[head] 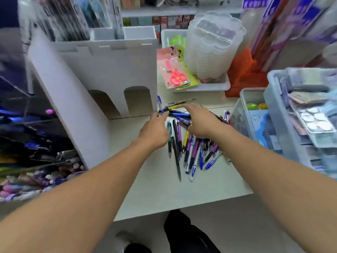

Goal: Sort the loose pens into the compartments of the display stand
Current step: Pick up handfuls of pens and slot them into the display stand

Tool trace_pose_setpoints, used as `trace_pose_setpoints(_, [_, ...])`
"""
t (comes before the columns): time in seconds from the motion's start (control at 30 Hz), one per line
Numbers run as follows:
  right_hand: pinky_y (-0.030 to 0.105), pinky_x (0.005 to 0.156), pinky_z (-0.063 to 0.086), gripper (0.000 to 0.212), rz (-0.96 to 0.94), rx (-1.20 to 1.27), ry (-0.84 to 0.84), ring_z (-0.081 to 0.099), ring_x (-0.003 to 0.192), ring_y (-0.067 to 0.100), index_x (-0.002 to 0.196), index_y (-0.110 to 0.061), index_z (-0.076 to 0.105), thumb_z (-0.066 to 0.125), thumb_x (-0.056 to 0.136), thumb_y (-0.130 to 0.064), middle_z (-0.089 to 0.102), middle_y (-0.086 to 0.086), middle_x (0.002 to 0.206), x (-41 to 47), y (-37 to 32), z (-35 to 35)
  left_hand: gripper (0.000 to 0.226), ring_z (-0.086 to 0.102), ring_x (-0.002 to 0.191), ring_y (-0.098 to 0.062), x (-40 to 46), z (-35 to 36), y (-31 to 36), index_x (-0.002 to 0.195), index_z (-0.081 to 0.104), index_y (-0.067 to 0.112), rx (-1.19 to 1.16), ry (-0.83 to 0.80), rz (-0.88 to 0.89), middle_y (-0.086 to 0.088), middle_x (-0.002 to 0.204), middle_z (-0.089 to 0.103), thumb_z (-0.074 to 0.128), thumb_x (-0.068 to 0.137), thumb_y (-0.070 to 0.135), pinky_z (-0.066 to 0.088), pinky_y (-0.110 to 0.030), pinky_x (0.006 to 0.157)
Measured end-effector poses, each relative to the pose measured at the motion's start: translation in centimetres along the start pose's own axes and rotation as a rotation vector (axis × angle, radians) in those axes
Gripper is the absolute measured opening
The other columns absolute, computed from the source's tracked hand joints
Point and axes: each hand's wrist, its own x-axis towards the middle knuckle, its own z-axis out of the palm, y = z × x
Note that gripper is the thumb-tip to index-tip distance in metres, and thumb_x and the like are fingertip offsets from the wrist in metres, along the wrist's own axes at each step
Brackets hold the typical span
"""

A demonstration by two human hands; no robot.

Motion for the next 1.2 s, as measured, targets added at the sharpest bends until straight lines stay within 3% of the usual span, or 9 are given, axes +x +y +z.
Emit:
trace_pose_setpoints(0.17, [0.048,0.117,0.034,0.113,-0.005,-0.111,-0.117,0.025,0.147,0.041,0.162,-0.021,0.001,0.08,0.081,-0.02,0.003,0.006,0.169,4.2,1.6,0.1,0.065,0.043,0.135,-0.037,3.8,1.8,-0.4,0.158,0.016,0.037,0.076,0.012,-0.113,-0.009,0.162,0.02,0.046,0.101,0.034,0.045,-0.046,0.103])
trace_pose_setpoints(0.3, [0.048,0.112,0.04,0.119,0.01,-0.117,-0.157,0.031,0.144,0.04,0.161,-0.018,0.006,0.085,0.073,-0.032,0.012,0.008,0.166,6.2,1.6,0.5,0.051,0.046,0.125,-0.036,4.7,3.0,0.3,0.152,0.031,0.029,0.105,0.116,-0.178,-0.012,0.152,0.03,0.045,0.104,0.038,0.046,-0.045,0.094])
trace_pose_setpoints(0.4, [0.046,0.096,0.05,0.103,0.013,-0.146,-0.092,0.048,0.126,0.04,0.15,-0.015,0.027,0.085,0.069,-0.039,0.031,0.012,0.148,6.9,1.4,1.4,0.036,0.052,0.113,-0.032,5.0,3.6,-0.1,0.138,0.045,0.022,0.129,0.256,-0.17,-0.01,0.14,0.042,0.05,0.103,0.028,0.046,-0.04,0.082])
trace_pose_setpoints(0.47, [0.044,0.085,0.049,0.086,0.003,-0.175,-0.024,0.052,0.116,0.04,0.141,-0.013,0.035,0.083,0.074,-0.039,0.037,0.013,0.138,7.1,1.3,2.1,0.032,0.052,0.11,-0.031,5.1,3.6,-0.4,0.132,0.048,0.019,0.188,0.296,-0.151,-0.009,0.134,0.047,0.054,0.101,0.021,0.039,-0.036,0.076])
trace_pose_setpoints(0.63, [0.041,0.074,0.039,0.047,-0.064,-0.318,0.07,0.049,0.115,0.037,0.127,-0.008,0.041,0.068,0.091,-0.02,0.044,0.015,0.129,7.0,0.8,3.1,0.035,0.049,0.118,-0.033,4.8,2.9,-0.9,0.133,0.045,0.013,0.388,0.179,-0.113,-0.012,0.133,0.047,0.053,0.103,0.029,0.043,-0.039,0.087])
trace_pose_setpoints(0.83, [0.04,0.083,0.036,0.036,-0.098,-0.406,0.081,0.048,0.118,0.034,0.123,-0.008,0.042,0.059,0.091,-0.008,0.057,0.015,0.125,6.5,0.8,3.5,0.044,0.053,0.111,-0.03,0.3,1.7,-3.5,0.132,0.042,0.009,0.555,0.009,-0.136,-0.013,0.123,0.053,0.056,0.091,0.004,0.043,-0.036,0.084])
trace_pose_setpoints(0.97, [0.044,0.093,0.039,0.04,-0.057,-0.43,0.094,0.048,0.119,0.034,0.124,-0.008,0.045,0.062,0.088,-0.011,0.054,0.014,0.126,5.4,-0.7,3.0,0.035,0.049,0.093,-0.026,-3.7,1.2,-5.4,0.128,0.045,0.006,0.421,-0.056,-0.242,-0.014,0.117,0.056,0.048,0.093,0.006,0.037,-0.033,0.074])
trace_pose_setpoints(1.1, [0.043,0.079,0.032,0.023,-0.093,-0.267,0.292,0.054,0.095,0.033,0.106,-0.017,0.039,0.058,0.092,-0.013,0.06,0.008,0.1,2.7,-3.6,2.2,0.036,0.051,0.09,-0.028,-6.2,1.5,-6.0,0.129,0.043,0.006,0.302,-0.037,-0.335,-0.013,0.113,0.059,0.045,0.093,0.006,0.036,-0.034,0.071])
trace_pose_setpoints(1.2, [0.042,0.069,0.036,0.011,-0.095,0.245,0.333,0.048,0.076,0.035,0.105,-0.015,0.042,0.05,0.098,-0.017,0.055,0.008,0.085,0.6,-5.3,2.1,0.067,0.057,0.102,-0.031,-6.5,2.2,-5.9,0.152,0.017,0.007,0.243,0.014,-0.361,-0.013,0.117,0.058,0.048,0.094,0.008,0.037,-0.035,0.073])
